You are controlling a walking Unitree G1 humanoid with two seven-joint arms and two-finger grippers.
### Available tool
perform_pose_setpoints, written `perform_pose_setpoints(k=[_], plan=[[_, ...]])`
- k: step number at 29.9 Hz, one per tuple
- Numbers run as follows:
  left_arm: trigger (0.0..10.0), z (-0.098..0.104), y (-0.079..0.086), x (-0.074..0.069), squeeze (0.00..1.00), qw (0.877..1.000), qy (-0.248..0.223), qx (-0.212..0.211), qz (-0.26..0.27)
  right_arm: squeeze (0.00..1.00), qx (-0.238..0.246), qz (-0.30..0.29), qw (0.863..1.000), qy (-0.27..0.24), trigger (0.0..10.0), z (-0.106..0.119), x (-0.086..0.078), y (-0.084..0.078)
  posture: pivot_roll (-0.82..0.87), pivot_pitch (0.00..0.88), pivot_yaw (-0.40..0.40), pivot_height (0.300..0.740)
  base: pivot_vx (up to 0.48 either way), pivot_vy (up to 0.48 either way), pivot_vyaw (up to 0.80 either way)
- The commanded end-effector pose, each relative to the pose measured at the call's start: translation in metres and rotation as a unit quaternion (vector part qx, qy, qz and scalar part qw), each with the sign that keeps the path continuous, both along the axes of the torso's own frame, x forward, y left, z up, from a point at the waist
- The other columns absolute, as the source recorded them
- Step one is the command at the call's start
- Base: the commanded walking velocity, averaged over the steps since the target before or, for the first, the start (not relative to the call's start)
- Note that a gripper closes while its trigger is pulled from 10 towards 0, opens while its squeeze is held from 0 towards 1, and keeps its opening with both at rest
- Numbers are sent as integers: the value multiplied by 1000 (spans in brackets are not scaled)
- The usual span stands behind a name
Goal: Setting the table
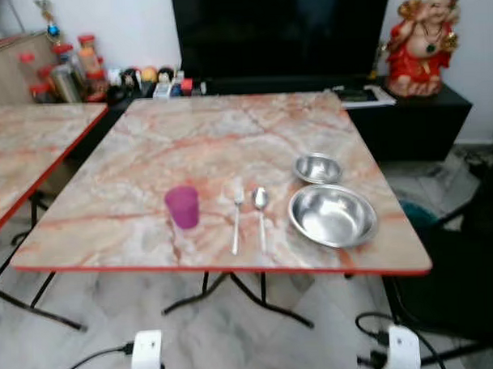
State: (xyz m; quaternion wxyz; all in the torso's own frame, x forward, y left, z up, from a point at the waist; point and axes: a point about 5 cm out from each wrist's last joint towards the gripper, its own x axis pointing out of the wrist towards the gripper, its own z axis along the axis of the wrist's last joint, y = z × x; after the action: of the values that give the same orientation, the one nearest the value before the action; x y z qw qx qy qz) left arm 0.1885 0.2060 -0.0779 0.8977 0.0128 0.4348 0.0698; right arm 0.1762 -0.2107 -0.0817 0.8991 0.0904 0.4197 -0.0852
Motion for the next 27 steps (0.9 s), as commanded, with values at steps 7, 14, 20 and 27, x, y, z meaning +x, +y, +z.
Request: perform_pose_setpoints(k=[7, 14, 20, 27], plan=[[10000, -1, -3, -1, 0, 1000, 7, -6, -2, 0, -18, -13, 1000, 13, 10000, -1, -4, -5, -27, 12, 9, 740, 0, 0, 0], [10000, -3, -2, -4, 0, 1000, 15, -6, -6, 945, -24, -39, 999, -29, 10000, 7, 11, -4, -45, 20, 18, 740, 0, 0, 0], [10000, -3, -3, -5, 0, 1000, 17, -10, -5, 1000, -50, -67, 996, -10, 10000, 6, 4, -16, -44, 12, 13, 740, 0, 0, 0], [10000, -4, -1, -6, 0, 1000, 19, -8, 0, 1000, -58, -82, 995, 6, 10000, 3, -4, -24, -44, 12, 13, 740, 0, 0, 0]])
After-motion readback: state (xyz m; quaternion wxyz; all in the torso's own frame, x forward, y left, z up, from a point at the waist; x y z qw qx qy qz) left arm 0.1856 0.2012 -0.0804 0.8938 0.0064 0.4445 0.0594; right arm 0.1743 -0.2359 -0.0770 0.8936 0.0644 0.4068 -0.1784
